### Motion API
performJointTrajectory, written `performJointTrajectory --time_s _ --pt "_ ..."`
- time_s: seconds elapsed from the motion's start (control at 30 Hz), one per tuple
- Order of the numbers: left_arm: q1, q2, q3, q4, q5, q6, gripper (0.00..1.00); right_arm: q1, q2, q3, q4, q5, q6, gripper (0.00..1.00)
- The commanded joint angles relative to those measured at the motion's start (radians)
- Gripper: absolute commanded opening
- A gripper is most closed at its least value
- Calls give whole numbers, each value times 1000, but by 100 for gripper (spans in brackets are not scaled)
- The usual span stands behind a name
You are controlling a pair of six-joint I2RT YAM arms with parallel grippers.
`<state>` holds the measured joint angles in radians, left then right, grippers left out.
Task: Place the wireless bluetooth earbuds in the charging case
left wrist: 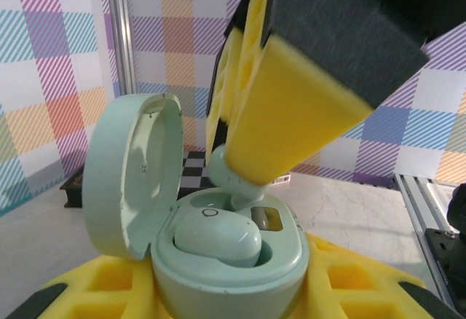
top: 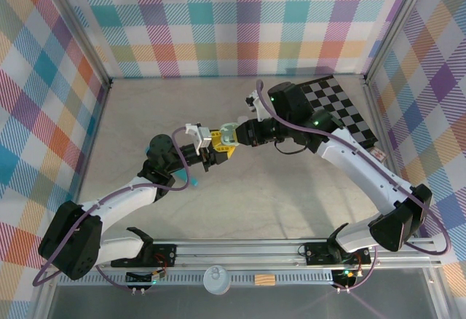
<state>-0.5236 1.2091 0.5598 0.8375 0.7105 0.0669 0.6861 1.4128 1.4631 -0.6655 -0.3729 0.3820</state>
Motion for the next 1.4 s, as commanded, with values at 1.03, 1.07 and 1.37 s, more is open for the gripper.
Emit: performJointTrajectory --time_s 1.03,1.07,1.37 --pt "-15 16 44 154 36 -37 30 -59 -92 15 118 39 18 63" --pt "-14 19 48 154 37 -37 30 -61 -72 33 128 36 23 65" --pt "-14 17 54 164 37 -27 30 -63 112 216 -6 -4 18 66"
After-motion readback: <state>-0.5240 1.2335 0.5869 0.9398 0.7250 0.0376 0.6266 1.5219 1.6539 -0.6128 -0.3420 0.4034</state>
